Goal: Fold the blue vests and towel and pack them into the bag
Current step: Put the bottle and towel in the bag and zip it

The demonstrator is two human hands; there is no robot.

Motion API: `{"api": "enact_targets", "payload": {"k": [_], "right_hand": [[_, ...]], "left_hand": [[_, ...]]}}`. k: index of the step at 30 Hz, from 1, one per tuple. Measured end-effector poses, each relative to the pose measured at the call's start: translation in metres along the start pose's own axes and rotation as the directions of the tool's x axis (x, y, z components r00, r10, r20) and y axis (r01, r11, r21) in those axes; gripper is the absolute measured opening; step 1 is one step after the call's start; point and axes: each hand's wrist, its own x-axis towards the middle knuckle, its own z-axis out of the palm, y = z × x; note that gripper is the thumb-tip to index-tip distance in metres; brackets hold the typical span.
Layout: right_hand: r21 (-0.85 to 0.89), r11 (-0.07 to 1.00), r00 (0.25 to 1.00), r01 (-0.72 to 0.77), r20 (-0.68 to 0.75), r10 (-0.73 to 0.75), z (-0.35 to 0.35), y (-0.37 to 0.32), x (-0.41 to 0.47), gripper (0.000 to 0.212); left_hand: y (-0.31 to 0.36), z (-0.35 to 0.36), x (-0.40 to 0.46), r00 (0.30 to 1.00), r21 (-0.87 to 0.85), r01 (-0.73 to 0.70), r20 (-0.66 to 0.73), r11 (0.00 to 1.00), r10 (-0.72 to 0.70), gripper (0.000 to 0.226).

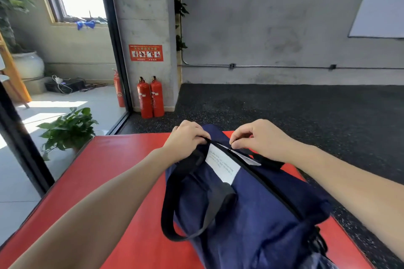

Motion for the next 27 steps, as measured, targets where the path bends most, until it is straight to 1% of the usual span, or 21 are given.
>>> {"api": "enact_targets", "payload": {"k": [3, 6, 8, 9, 12, 15, 17, 19, 22, 25, 27], "right_hand": [[0.01, 1.0, 0.999, -0.009, -0.042, 0.01, -0.004, 0.002, -0.011, 0.007], [0.027, 1.0, 0.998, 0.003, -0.062, -0.002, -0.003, -0.004, -0.013, 0.01], [0.046, 0.999, 0.998, 0.001, -0.067, 0.002, -0.002, -0.007, -0.013, 0.012], [0.049, 0.999, 0.998, -0.001, -0.065, 0.004, -0.001, -0.008, -0.014, 0.013], [0.031, 0.999, 0.999, -0.008, -0.054, 0.01, 0.002, -0.008, -0.019, 0.017], [0.026, 1.0, 0.999, -0.01, -0.051, 0.011, 0.002, -0.007, -0.028, 0.015], [0.017, 1.0, 0.998, -0.004, -0.06, 0.005, -0.003, -0.007, -0.035, 0.014], [0.01, 1.0, 0.998, 0.006, -0.065, -0.005, -0.012, -0.008, -0.047, 0.01], [0.053, 0.999, 0.998, 0.003, -0.06, 0.0, -0.024, -0.006, -0.068, 0.009], [0.075, 0.997, 0.998, -0.005, -0.061, 0.01, -0.03, -0.003, -0.082, 0.009], [0.078, 0.997, 0.997, 0.0, -0.078, 0.006, -0.031, -0.004, -0.085, 0.008]], "left_hand": [[0.01, -0.006, -0.001, 0.999, -0.08, -0.047, 0.014, 0.996, 0.048, 0.023], [0.041, -0.019, -0.012, 0.972, -0.191, -0.221, 0.031, 0.956, 0.231, 0.032], [0.058, -0.019, -0.02, 0.944, -0.222, -0.303, 0.064, 0.927, 0.324, 0.025], [0.061, -0.015, -0.022, 0.946, -0.201, -0.301, 0.063, 0.932, 0.319, 0.022], [0.057, -0.003, -0.02, 0.979, -0.12, -0.184, 0.063, 0.976, 0.192, 0.019], [0.062, -0.002, -0.016, 0.975, -0.098, -0.193, 0.094, 0.976, 0.202, 0.021], [0.062, -0.002, -0.015, 0.975, -0.082, -0.203, 0.074, 0.976, 0.209, 0.019], [0.055, -0.001, -0.016, 0.985, -0.09, -0.164, 0.042, 0.982, 0.169, 0.015], [0.048, 0.002, -0.018, 0.993, -0.123, -0.105, 0.03, 0.987, 0.11, 0.013], [0.055, 0.002, -0.02, 0.99, -0.154, -0.118, 0.056, 0.981, 0.128, 0.017], [0.069, -0.003, -0.024, 0.974, -0.193, -0.188, 0.089, 0.963, 0.208, 0.022]]}}
